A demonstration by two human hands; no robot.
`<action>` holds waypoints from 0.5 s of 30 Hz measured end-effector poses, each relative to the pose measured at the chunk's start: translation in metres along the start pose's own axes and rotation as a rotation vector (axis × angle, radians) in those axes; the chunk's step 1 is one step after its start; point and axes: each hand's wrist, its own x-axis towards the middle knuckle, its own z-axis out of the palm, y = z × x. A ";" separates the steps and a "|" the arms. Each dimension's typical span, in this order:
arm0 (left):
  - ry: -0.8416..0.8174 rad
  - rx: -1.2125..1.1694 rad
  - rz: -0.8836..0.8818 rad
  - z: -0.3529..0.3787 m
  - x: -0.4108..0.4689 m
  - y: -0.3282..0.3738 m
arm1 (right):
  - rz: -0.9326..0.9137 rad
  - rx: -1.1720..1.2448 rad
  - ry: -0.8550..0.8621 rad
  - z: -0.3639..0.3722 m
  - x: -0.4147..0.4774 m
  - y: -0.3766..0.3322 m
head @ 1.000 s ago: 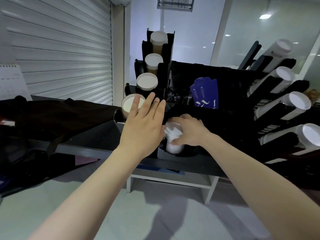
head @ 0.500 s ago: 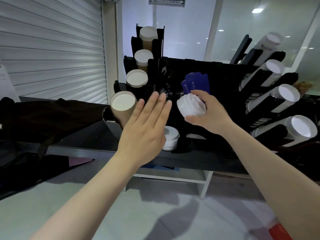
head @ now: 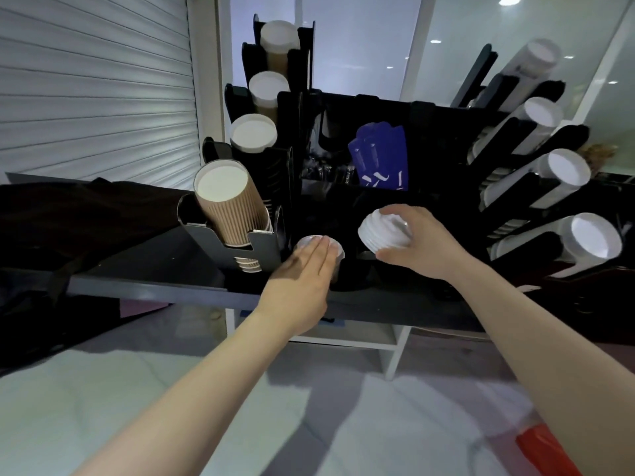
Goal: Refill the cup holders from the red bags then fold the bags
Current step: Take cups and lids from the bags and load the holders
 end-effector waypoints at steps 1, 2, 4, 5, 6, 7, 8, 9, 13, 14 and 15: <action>-0.028 0.016 -0.008 0.003 0.002 0.000 | 0.017 -0.029 -0.041 0.000 0.001 0.000; -0.079 0.047 -0.016 0.005 0.003 0.001 | 0.036 -0.066 -0.089 0.000 0.003 -0.001; -0.175 0.110 -0.029 0.013 0.003 0.002 | 0.078 -0.179 -0.199 0.000 0.005 -0.001; -0.193 0.128 -0.040 0.016 0.003 0.002 | 0.096 -0.246 -0.247 0.001 0.005 -0.001; -0.200 0.138 -0.052 0.018 0.003 0.002 | 0.106 -0.313 -0.287 0.003 0.004 0.000; -0.197 0.135 -0.062 0.019 0.004 0.002 | 0.105 -0.381 -0.318 0.006 0.003 0.002; -0.187 0.116 -0.070 0.019 0.004 0.002 | 0.094 -0.445 -0.341 0.009 0.001 0.003; -0.178 0.096 -0.075 0.017 0.005 0.003 | 0.076 -0.491 -0.353 0.011 -0.002 0.005; -0.171 0.079 -0.076 0.017 0.004 0.003 | -0.005 -0.402 -0.206 0.016 -0.014 0.007; -0.180 0.078 -0.075 0.017 0.004 0.004 | -0.029 -0.377 -0.154 0.016 -0.017 0.008; -0.183 0.077 -0.075 0.017 0.004 0.004 | -0.047 -0.360 -0.114 0.016 -0.020 0.009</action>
